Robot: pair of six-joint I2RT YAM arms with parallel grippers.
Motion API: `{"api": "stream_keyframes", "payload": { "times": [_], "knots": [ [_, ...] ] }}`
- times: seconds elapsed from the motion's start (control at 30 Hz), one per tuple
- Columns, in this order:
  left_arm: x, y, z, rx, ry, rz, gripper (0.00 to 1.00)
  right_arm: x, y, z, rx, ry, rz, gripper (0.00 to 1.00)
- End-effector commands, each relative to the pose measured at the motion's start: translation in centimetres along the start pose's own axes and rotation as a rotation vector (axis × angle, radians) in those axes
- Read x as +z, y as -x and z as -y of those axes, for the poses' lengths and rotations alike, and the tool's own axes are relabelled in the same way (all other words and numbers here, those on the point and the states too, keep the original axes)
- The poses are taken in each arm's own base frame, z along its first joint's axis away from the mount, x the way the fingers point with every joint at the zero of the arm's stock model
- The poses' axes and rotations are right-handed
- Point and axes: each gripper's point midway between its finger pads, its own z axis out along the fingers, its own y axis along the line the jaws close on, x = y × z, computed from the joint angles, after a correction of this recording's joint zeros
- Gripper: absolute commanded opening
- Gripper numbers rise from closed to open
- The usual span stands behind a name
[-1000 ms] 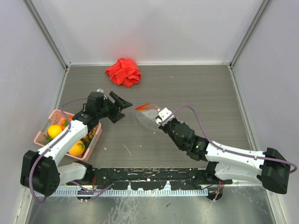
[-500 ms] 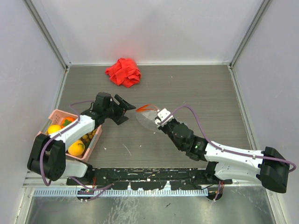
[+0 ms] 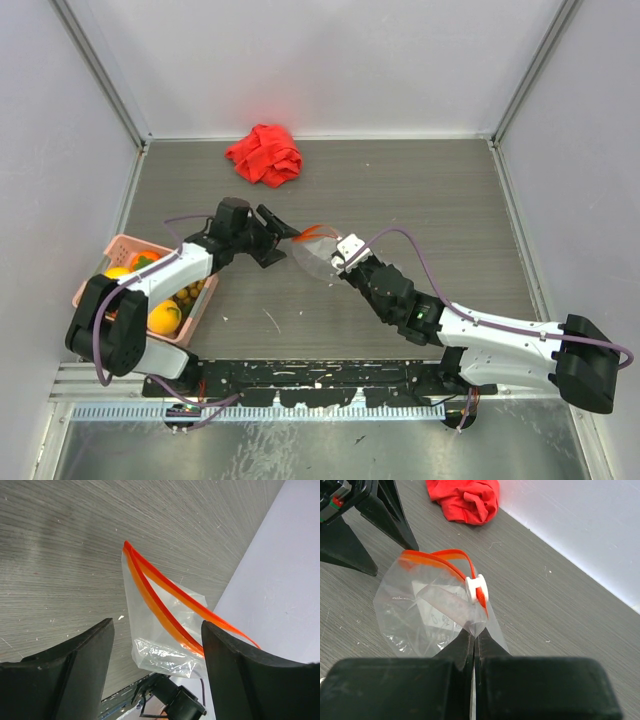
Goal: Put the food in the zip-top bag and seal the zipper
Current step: Open the zipper of the food storage bag at the center of the board.
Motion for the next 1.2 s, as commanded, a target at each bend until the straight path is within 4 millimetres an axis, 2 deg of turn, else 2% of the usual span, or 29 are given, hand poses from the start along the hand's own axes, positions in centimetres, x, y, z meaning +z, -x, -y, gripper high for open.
{"api": "stream_keyframes", "payload": {
  "times": [0.0, 0.17, 0.6, 0.83, 1.07, 1.17],
  "knots": [
    [-0.1, 0.3, 2.8, 0.016, -0.083, 0.003, 0.71, 0.1, 1.3, 0.1, 0.043, -0.014, 0.049, 0.0],
    [0.4, 0.2, 2.7, 0.014, -0.076, -0.01, 0.7, 0.0, 1.1, 0.1, 0.045, -0.011, 0.047, 0.0],
    [1.0, -0.8, 3.0, 0.022, -0.08, -0.051, 0.57, 0.0, 0.9, -0.2, 0.046, 0.003, 0.046, 0.01],
    [1.0, -0.9, 3.2, 0.03, -0.086, -0.055, 0.36, -0.1, 1.0, -0.2, 0.046, 0.005, 0.046, 0.03],
    [0.6, -0.3, 3.6, 0.083, -0.067, -0.023, 0.01, -0.2, 1.0, -0.3, 0.052, 0.018, 0.037, 0.14],
    [0.3, 0.1, 3.9, 0.114, -0.063, -0.006, 0.0, -0.4, 1.0, -0.3, 0.065, 0.022, 0.035, 0.24]
  ]
}}
